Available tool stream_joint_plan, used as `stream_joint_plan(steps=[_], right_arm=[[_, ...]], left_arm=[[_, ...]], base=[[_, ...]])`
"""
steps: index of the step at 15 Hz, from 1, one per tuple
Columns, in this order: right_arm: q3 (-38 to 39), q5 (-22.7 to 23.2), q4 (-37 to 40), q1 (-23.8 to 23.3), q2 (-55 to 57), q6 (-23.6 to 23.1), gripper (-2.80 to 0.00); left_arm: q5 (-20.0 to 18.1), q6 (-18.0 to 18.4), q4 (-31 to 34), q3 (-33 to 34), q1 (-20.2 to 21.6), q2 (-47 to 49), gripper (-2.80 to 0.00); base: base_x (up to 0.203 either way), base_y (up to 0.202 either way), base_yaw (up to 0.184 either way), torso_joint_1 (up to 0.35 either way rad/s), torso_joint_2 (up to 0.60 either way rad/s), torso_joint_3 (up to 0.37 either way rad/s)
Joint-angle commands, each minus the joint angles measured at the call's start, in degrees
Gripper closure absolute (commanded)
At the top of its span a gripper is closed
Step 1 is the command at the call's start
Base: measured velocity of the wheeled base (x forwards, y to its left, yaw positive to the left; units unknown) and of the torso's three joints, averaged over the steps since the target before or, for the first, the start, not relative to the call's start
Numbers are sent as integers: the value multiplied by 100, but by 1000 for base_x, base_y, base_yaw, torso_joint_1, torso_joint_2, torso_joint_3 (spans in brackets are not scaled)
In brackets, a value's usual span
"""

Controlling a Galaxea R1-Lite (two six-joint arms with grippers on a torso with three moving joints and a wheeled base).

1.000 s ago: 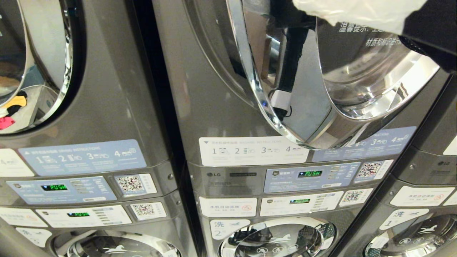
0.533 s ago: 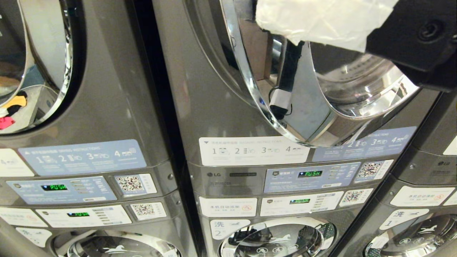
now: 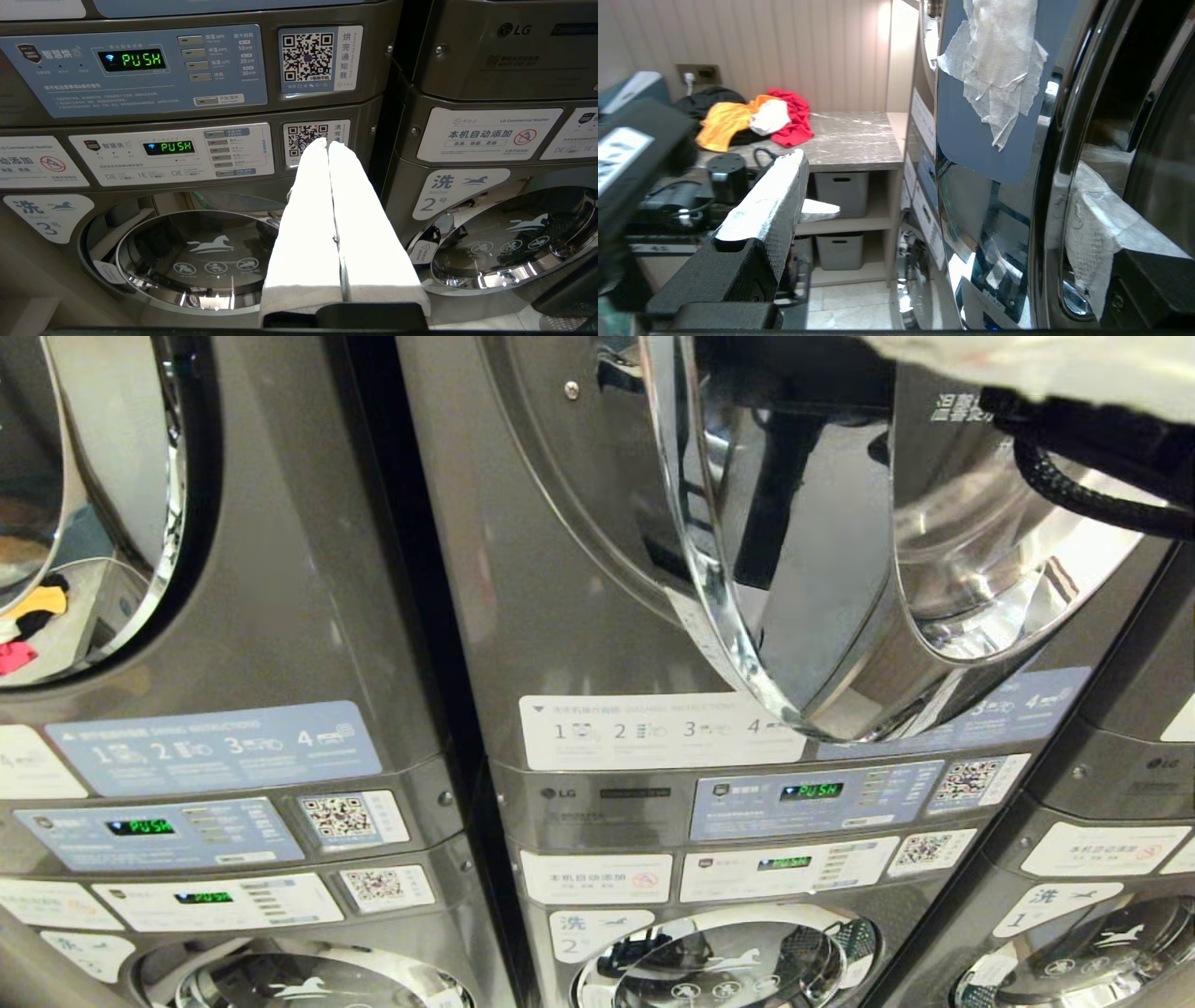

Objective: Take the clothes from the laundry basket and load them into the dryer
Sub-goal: Open the dryer

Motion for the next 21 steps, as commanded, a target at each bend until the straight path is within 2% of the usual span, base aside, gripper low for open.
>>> stream_joint_plan(steps=[1,8,18,21], right_arm=[[229,43,5,79,-307,42,-280],[1092,44,22,115,-1304,387,-280],[1319,-203,14,63,-1282,232,-280],[1415,-209,26,63,-1300,10,-280]], left_arm=[[1,1,-1,9,2,0,0],[1,1,-1,9,2,0,0],[1,1,-1,9,2,0,0],[1,1,-1,7,2,9,0]], base=[[0,0,0,0,0,0],[0,0,0,0,0,0],[0,0,0,0,0,0],[0,0,0,0,0,0]])
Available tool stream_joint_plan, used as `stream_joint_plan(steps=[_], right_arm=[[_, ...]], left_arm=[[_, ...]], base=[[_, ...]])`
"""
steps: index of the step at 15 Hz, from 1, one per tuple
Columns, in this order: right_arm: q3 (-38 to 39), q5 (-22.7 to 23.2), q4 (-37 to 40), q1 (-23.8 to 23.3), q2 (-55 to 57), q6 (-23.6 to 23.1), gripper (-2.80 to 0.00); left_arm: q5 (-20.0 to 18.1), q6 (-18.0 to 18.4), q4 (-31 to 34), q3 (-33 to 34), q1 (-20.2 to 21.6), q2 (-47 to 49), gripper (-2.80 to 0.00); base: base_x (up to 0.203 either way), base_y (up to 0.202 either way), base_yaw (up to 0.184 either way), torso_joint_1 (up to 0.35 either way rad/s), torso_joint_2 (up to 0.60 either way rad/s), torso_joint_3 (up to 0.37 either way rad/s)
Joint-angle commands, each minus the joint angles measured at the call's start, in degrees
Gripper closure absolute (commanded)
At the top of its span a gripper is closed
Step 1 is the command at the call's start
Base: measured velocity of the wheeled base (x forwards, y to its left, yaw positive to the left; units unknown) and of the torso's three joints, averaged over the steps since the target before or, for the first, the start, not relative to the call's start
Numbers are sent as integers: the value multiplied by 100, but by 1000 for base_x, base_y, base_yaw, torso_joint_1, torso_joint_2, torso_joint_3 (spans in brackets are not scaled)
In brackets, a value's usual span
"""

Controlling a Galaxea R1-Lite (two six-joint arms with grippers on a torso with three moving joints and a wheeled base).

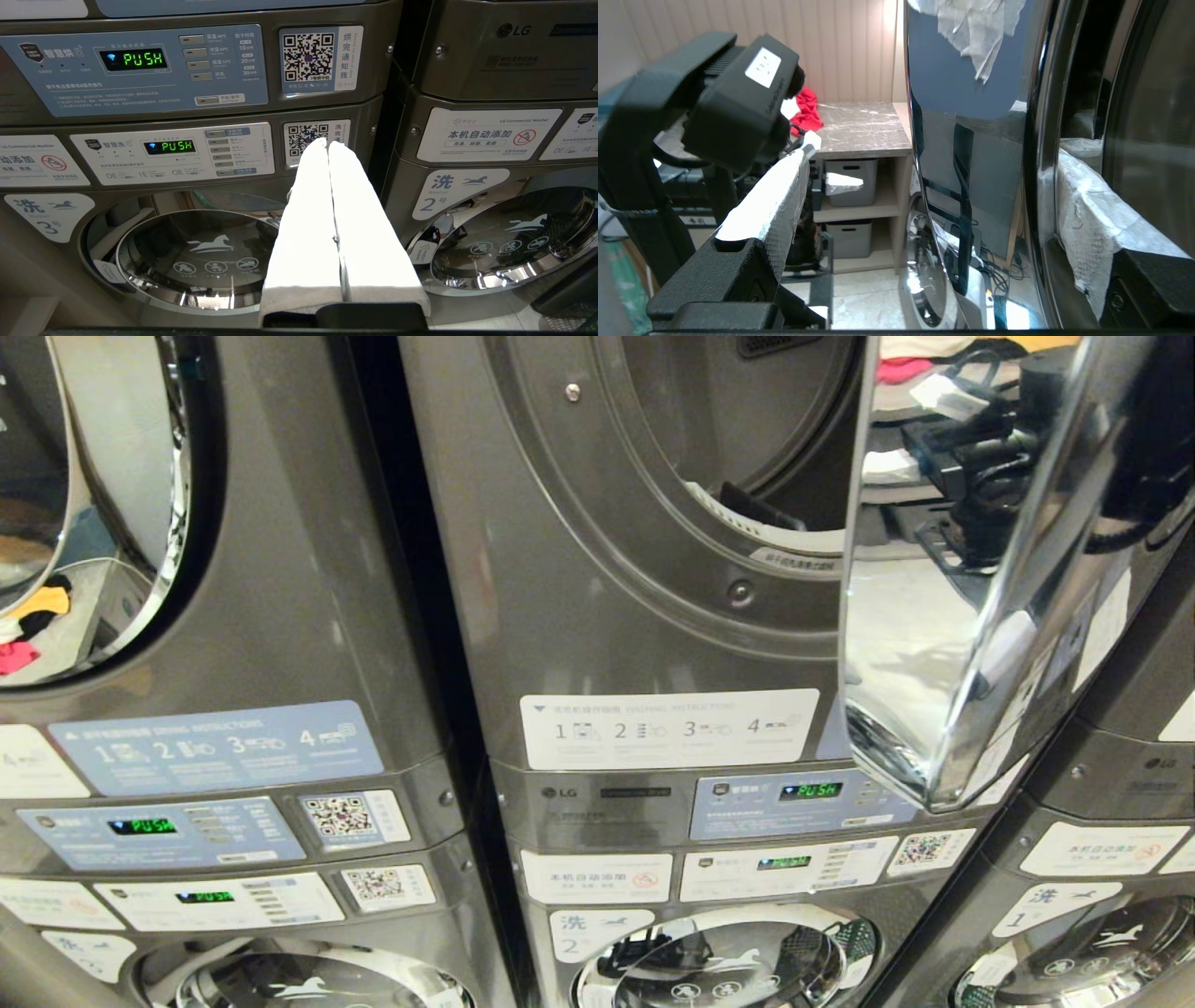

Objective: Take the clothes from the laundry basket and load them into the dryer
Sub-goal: Open the dryer

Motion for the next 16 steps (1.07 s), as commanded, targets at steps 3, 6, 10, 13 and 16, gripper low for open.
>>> stream_joint_plan(steps=[3,6,10,13,16], right_arm=[[80,-106,15,5,21,-193,-280],[101,-227,23,5,33,-390,-280],[136,-175,120,5,15,-693,-280],[145,125,256,14,-134,-745,-280],[183,128,495,1,-490,-721,-280]], left_arm=[[1,2,-1,8,2,7,0],[1,2,-1,9,2,0,0],[1,2,-1,9,2,0,0],[1,2,-1,9,2,0,0],[1,2,-1,9,2,0,0]], base=[[0,0,0,0,0,0],[0,0,0,0,0,0],[0,0,0,0,0,0],[0,0,0,0,0,0],[0,0,0,0,0,0]])
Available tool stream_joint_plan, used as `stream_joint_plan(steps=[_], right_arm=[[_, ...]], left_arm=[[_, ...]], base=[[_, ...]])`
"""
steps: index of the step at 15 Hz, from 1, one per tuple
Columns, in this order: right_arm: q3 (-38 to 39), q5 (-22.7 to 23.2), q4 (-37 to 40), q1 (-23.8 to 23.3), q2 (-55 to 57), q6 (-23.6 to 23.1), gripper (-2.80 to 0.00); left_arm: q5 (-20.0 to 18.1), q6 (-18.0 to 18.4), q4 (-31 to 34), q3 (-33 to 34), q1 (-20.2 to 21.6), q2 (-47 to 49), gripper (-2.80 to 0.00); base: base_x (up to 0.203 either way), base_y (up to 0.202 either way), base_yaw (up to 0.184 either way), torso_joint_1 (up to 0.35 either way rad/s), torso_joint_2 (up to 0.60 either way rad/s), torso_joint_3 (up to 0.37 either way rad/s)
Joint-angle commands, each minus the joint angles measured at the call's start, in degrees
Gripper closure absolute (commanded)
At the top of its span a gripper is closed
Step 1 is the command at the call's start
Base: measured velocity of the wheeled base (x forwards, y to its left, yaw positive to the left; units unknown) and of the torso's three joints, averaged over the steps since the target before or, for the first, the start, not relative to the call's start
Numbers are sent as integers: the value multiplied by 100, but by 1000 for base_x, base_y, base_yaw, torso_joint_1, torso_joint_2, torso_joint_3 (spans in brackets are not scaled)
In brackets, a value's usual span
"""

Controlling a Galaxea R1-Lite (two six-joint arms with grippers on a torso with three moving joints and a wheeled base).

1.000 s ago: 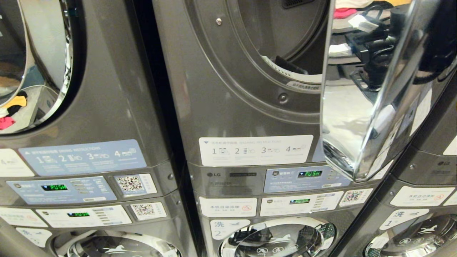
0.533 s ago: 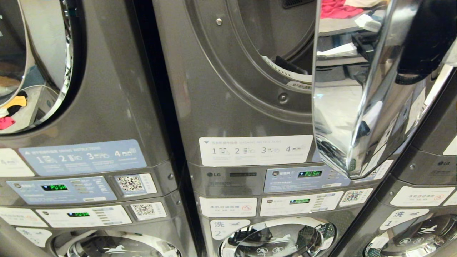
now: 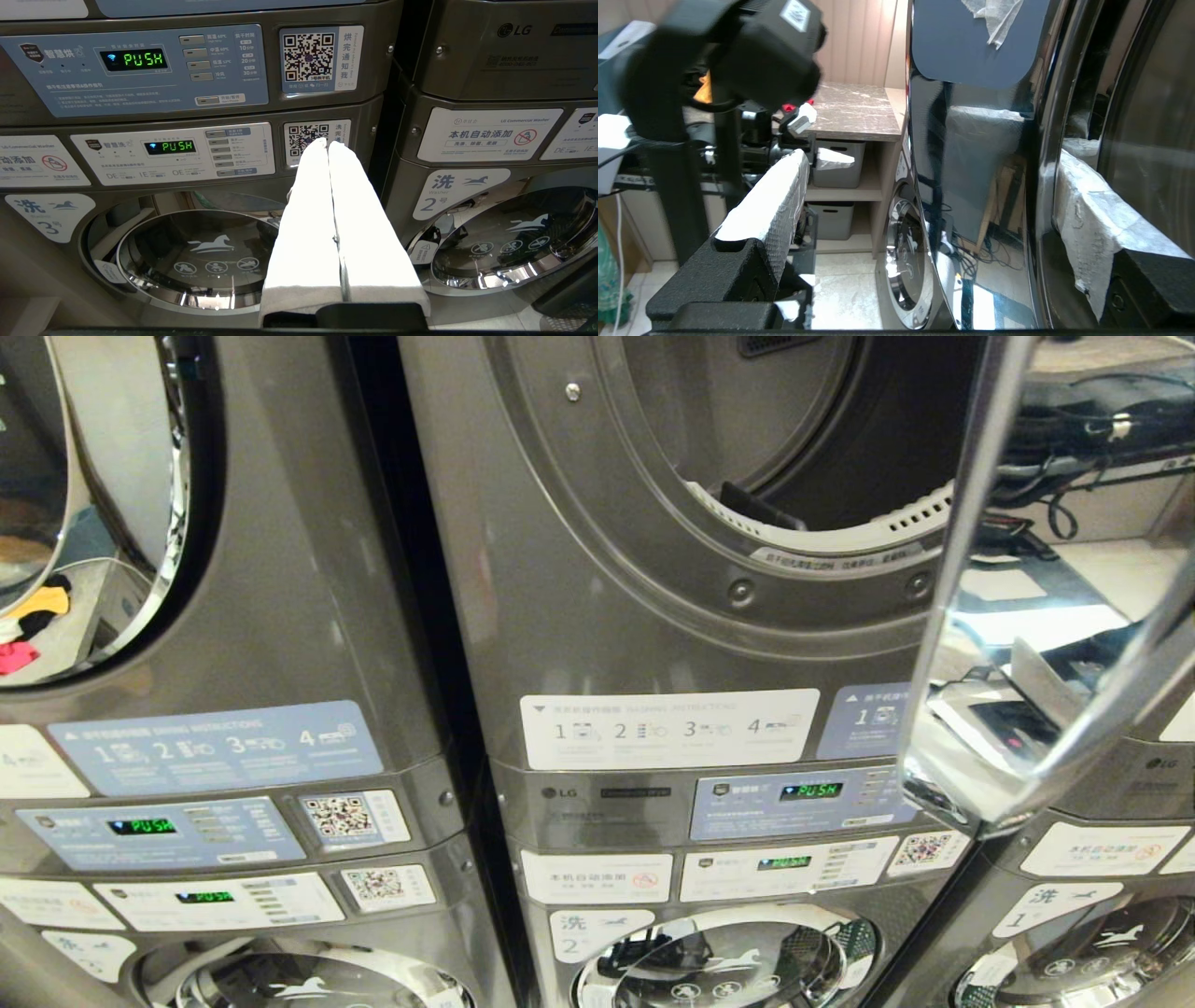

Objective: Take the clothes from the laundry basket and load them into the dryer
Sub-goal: Open the dryer

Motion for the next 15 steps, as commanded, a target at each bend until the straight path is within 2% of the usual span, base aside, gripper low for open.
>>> stream_joint_plan(steps=[1,6,9,15], right_arm=[[68,11,60,-16,-317,4,-280],[384,0,458,-212,-1092,57,-280],[512,4,787,-607,-1620,118,-280],[620,-103,1512,-1126,-2791,735,-280]], left_arm=[[1,2,-1,9,2,0,0],[1,2,-1,9,2,0,0],[1,2,-1,9,2,0,0],[1,2,-1,9,2,0,0]], base=[[0,0,0,0,0,0],[0,0,0,0,0,0],[0,0,0,0,0,0],[0,0,0,0,0,0]])
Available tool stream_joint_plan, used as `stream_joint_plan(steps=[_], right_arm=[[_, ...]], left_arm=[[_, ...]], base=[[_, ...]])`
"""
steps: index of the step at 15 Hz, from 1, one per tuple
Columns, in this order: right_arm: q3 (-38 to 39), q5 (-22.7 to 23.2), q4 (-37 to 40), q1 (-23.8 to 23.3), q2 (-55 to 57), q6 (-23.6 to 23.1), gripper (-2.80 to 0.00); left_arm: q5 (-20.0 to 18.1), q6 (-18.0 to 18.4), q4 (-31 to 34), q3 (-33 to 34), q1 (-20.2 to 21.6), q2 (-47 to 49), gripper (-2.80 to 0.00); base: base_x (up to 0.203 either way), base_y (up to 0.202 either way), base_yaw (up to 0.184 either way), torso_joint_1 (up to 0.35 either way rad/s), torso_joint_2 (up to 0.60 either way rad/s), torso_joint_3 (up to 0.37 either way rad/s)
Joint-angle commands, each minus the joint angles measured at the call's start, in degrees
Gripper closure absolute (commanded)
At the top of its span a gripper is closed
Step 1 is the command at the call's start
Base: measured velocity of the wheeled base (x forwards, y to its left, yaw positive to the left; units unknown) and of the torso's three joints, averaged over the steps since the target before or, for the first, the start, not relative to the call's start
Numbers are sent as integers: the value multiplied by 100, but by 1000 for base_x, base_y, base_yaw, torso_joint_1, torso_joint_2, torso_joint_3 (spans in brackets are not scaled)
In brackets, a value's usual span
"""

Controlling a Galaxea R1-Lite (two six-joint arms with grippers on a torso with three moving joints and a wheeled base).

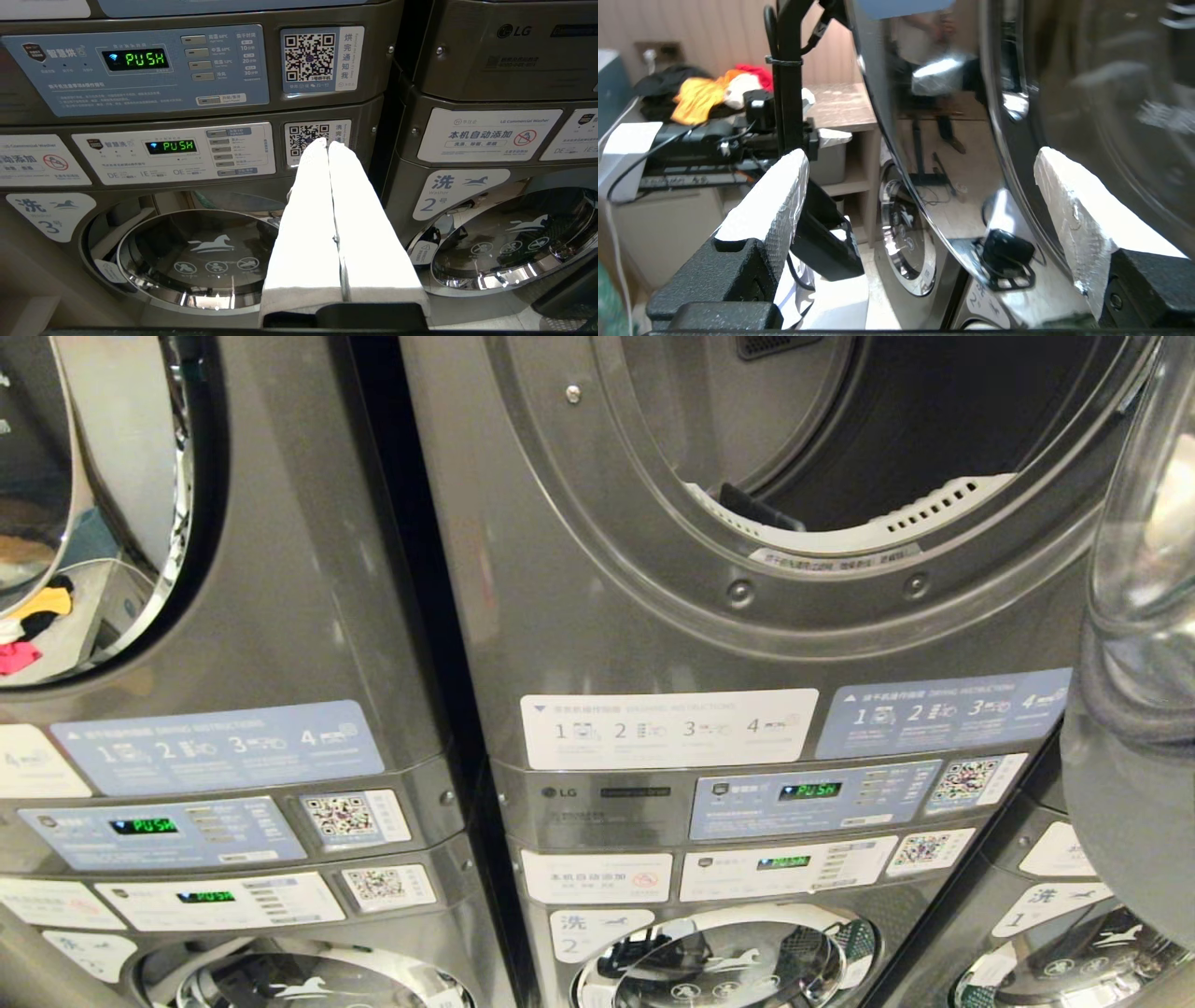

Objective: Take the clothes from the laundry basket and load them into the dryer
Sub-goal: Open the dryer

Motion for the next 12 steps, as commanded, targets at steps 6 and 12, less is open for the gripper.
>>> stream_joint_plan(steps=[6,12], right_arm=[[992,-1721,270,-741,-1235,759,-280],[2723,-2029,995,-3091,-1940,1804,-280]], left_arm=[[-1,2,1,9,2,9,0],[-1,2,1,9,2,0,0]], base=[[0,0,0,0,0,0],[0,0,0,0,0,0]])
